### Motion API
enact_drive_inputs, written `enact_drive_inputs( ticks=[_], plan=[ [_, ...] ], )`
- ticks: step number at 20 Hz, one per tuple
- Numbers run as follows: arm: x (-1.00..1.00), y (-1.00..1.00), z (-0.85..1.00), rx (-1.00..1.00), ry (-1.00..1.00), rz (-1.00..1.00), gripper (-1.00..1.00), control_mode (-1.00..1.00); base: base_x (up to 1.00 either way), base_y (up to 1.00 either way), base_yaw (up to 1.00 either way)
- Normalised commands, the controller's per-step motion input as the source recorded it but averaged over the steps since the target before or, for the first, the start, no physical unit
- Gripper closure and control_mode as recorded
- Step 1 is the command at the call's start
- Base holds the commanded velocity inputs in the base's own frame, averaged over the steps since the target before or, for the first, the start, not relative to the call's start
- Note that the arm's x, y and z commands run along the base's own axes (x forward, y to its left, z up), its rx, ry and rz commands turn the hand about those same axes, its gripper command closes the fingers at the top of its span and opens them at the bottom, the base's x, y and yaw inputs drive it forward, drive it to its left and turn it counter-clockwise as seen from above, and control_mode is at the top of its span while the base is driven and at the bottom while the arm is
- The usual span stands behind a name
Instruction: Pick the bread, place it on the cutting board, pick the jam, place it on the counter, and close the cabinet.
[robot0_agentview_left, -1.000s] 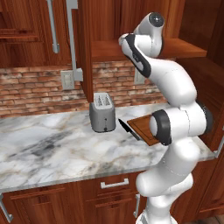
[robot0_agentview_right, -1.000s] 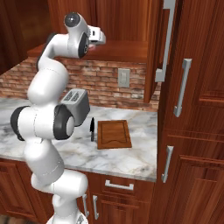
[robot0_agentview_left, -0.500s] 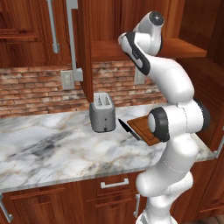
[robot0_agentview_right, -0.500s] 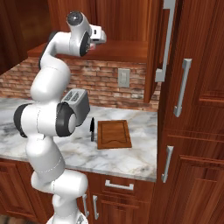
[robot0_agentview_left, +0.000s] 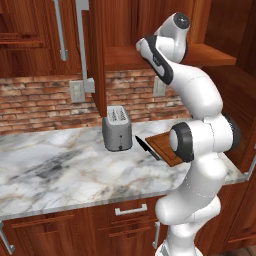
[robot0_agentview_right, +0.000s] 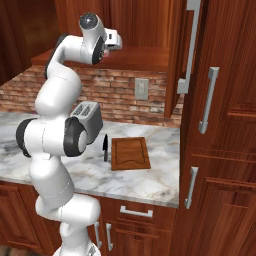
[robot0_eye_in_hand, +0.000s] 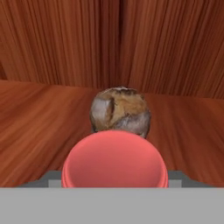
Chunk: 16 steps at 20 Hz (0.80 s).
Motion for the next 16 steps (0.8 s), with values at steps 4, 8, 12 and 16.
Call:
enact_drive_inputs(
  ticks=[4, 8, 12, 16],
  plan=[
    [0.0, 0.0, 0.0, 0.0, 0.0, 0.02, 1.0, -1.0, 0.0, 0.0, 0.0],
    [-0.19, 0.0, 0.0, 0.0, -0.04, 0.01, 1.0, -1.0, 0.0, 0.0, 0.0],
    [-0.33, 0.0, 0.0, 0.0, -0.07, 0.0, 1.0, -1.0, 0.0, 0.0, 0.0],
    [-0.51, 0.0, 0.0, 0.0, -0.02, 0.0, 1.0, -1.0, 0.0, 0.0, 0.0]
  ],
)
